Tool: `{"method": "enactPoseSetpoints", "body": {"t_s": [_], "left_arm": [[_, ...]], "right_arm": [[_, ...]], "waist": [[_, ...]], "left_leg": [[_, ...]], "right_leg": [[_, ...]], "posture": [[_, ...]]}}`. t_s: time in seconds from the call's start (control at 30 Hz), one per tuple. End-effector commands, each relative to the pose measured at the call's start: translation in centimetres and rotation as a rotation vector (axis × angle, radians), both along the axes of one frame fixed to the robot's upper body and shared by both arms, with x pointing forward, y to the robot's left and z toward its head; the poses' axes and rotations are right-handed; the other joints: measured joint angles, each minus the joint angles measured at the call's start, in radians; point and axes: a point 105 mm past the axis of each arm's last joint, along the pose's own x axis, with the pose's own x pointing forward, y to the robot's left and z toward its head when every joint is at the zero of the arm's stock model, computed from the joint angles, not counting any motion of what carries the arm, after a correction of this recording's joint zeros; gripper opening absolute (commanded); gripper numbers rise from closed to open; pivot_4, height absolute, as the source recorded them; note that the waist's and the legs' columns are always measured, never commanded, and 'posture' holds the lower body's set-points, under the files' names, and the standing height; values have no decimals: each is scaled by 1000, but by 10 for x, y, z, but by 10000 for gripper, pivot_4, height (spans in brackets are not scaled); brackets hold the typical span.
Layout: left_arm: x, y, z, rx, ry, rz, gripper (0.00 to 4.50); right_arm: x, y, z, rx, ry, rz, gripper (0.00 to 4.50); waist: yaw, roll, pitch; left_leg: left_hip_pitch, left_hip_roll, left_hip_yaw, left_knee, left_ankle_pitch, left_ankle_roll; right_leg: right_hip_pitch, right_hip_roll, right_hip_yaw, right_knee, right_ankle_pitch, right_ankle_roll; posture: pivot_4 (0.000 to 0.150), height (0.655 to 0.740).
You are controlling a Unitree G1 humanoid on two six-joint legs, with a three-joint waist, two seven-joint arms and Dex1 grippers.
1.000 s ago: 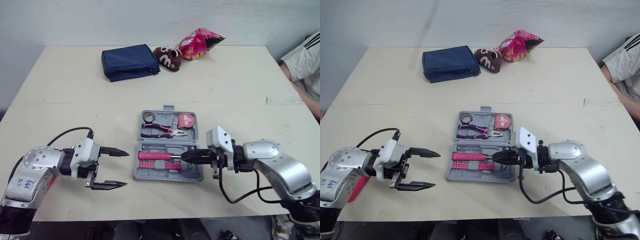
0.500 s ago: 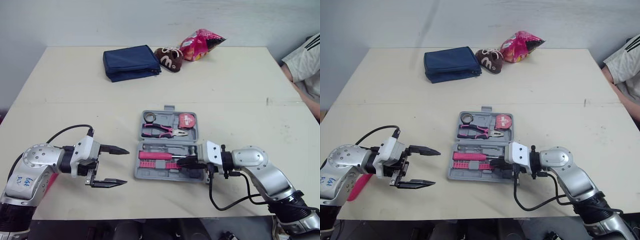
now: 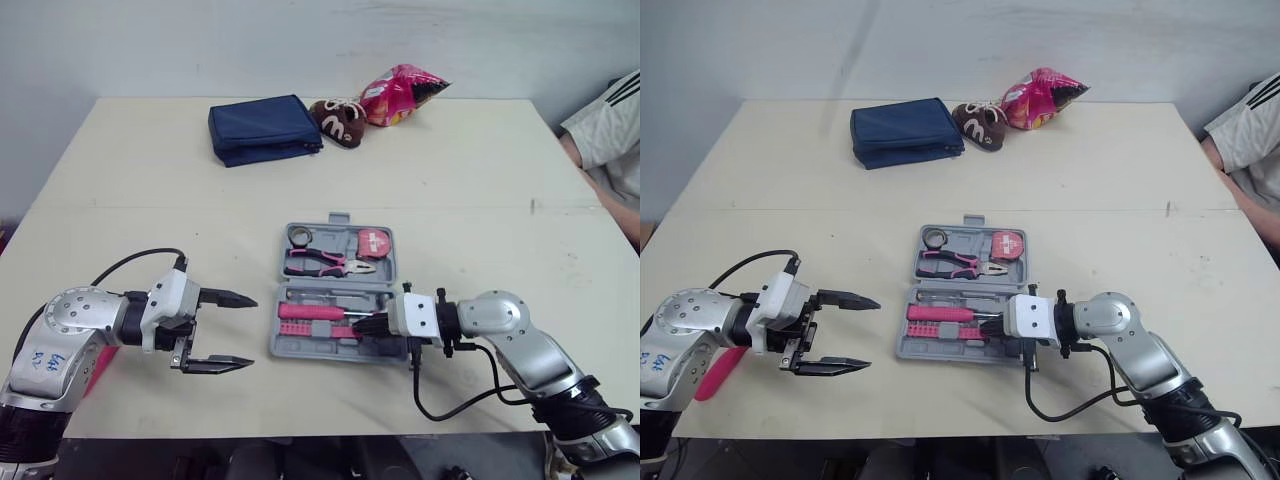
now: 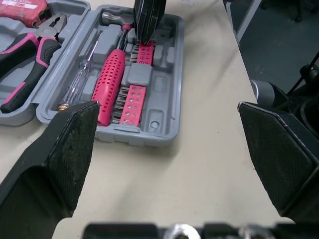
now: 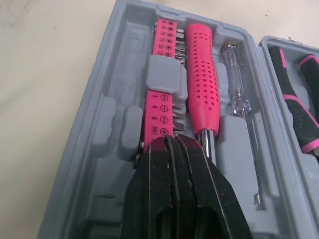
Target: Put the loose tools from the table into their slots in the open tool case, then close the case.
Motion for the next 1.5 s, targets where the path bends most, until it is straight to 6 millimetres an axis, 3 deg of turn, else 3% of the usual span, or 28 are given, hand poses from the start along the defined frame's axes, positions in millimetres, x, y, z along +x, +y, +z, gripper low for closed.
{"method": "enactPoseSetpoints", "body": {"t_s": [0.03,0.1,0.2,0.33,0.4,0.5,0.6,0.8,0.87,0.97,1.1,1.23,1.33,1.43,1.5], "left_arm": [[1,-1,9,9,-39,-5,45000],[2,0,10,1,-44,4,45000],[8,3,16,-32,-60,47,45000],[11,19,24,-52,-70,130,45000],[18,33,33,-87,-132,219,45000],[18,84,38,-54,-157,441,45000],[10,124,36,6,-148,565,45000],[-6,209,42,80,-221,861,45000],[-15,233,39,87,-221,962,45000],[-34,264,32,131,-208,1080,45000],[-55,279,17,173,-135,1116,45000],[-51,281,23,128,-191,1151,45000],[-53,264,16,143,-166,1058,45000],[-49,252,21,123,-169,1046,45000],[-49,232,14,142,-80,990,45000]], "right_arm": [[-8,-5,-21,-89,18,42,680],[-7,-4,-11,-67,-33,65,680],[-5,-3,24,110,-72,49,680],[-21,-23,64,310,-96,58,680],[-29,-43,92,447,-128,31,680],[-37,-104,103,388,-68,-154,680],[-40,-154,98,309,-101,-314,9302],[-50,-245,94,174,-169,-580,37718],[-55,-267,93,136,-186,-640,44746],[-62,-287,90,122,-173,-717,44746],[-69,-301,85,88,-188,-772,44746],[-62,-297,79,152,-176,-805,44746],[-51,-270,87,224,-172,-707,44746],[-41,-226,97,338,-165,-548,44746],[-36,-192,107,457,-152,-484,44746]], "waist": [[0,0,0],[1,0,0],[4,0,0],[12,1,1],[16,1,1],[26,1,3],[26,-2,2],[23,-2,3],[21,-1,3],[15,-1,3],[13,-1,3],[9,-2,3],[4,-2,3],[-6,-1,3],[-8,-1,3]], "left_leg": [[1,0,0,0,0,0],[2,0,-1,-1,-1,0],[1,0,-2,-1,-1,0],[-1,0,-2,-1,-1,1],[-1,0,-2,-1,-2,2],[-1,-1,-3,-2,-4,5],[0,-1,-3,-6,-4,5],[3,-3,-2,-8,-5,7],[3,-3,-2,-9,-5,7],[4,-2,-2,-10,-6,6],[2,0,-2,-12,-8,4],[2,0,-2,-11,-8,3],[3,0,-3,-10,-7,3],[3,0,-4,-10,-7,2],[2,1,-5,-10,-7,2]], "right_leg": [[1,0,0,-1,0,0],[3,0,-1,-1,0,0],[2,0,-2,-2,0,0],[1,-1,-2,-2,0,0],[2,-1,-2,-3,0,0],[2,-2,-3,-4,0,0],[3,-2,-4,-8,0,0],[4,-4,-5,-9,0,-2],[4,-5,-5,-9,-1,-3],[4,-5,-6,-9,-2,-5],[0,-5,-7,-8,-3,-7],[0,-5,-7,-7,-3,-7],[2,-5,-7,-5,-3,-7],[2,-5,-7,-4,-3,-7],[1,-4,-8,-3,-3,-7]], "posture": [[1500,7400],[1500,7400],[1500,7400],[1500,7400],[1500,7400],[1500,7400],[1500,7400],[1500,7400],[1500,7400],[1500,7400],[1500,7400],[1500,7400],[1500,7400],[1500,7400],[1500,7400]]}}
